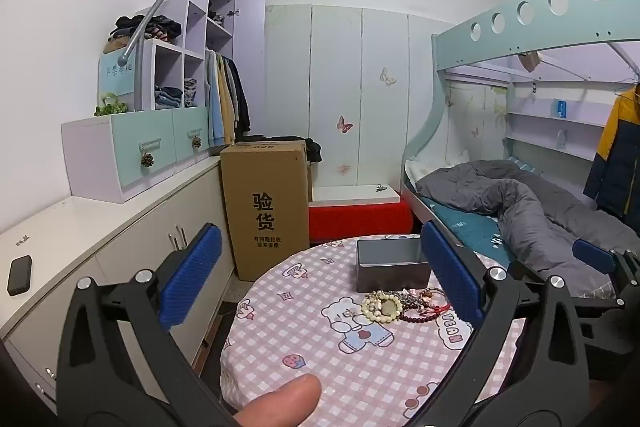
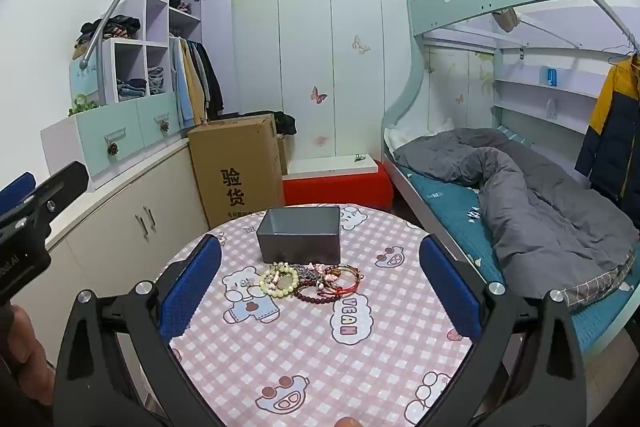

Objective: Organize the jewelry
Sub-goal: 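Move both tools toward the jewelry pile beside the grey box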

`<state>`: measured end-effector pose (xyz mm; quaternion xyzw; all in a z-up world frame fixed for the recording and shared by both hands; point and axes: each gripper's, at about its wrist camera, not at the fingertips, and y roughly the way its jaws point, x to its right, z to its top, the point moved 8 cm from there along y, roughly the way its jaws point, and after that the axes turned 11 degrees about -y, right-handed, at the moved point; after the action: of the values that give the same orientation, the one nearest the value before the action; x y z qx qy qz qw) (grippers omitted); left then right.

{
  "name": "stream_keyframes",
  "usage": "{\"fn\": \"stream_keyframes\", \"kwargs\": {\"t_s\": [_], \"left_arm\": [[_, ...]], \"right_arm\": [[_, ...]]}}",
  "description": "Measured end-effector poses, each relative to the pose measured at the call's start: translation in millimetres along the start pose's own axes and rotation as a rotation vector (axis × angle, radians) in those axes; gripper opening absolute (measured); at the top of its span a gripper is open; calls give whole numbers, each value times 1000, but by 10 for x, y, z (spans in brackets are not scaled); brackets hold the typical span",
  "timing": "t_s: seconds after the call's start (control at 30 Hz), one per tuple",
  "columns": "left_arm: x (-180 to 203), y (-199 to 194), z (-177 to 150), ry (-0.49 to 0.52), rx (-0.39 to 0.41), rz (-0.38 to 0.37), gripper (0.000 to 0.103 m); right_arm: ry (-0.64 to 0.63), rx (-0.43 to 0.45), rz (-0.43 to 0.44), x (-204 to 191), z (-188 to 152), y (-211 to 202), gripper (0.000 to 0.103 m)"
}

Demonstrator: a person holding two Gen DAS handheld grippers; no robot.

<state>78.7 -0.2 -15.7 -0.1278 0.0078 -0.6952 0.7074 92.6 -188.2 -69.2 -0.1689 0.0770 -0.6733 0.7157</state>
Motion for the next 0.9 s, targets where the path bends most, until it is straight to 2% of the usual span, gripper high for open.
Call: {"fn": "stream_keyframes", "kwargs": {"t_s": [0.13, 0.17, 0.53, 0.9], "left_arm": [[3, 1, -1, 4, -2, 1, 97], [2, 0, -2, 5, -3, 2, 97], [-10, 66, -60, 1, -12, 8, 97], [-6, 80, -57, -7, -31, -13, 97]], "right_arm": [[-7, -7, 0, 15, -7, 38, 95], [-5, 24, 1, 7, 29, -14, 95], [-15, 46, 5, -18, 141, -98, 95], [-22, 63, -1, -15, 178, -130, 95]]}}
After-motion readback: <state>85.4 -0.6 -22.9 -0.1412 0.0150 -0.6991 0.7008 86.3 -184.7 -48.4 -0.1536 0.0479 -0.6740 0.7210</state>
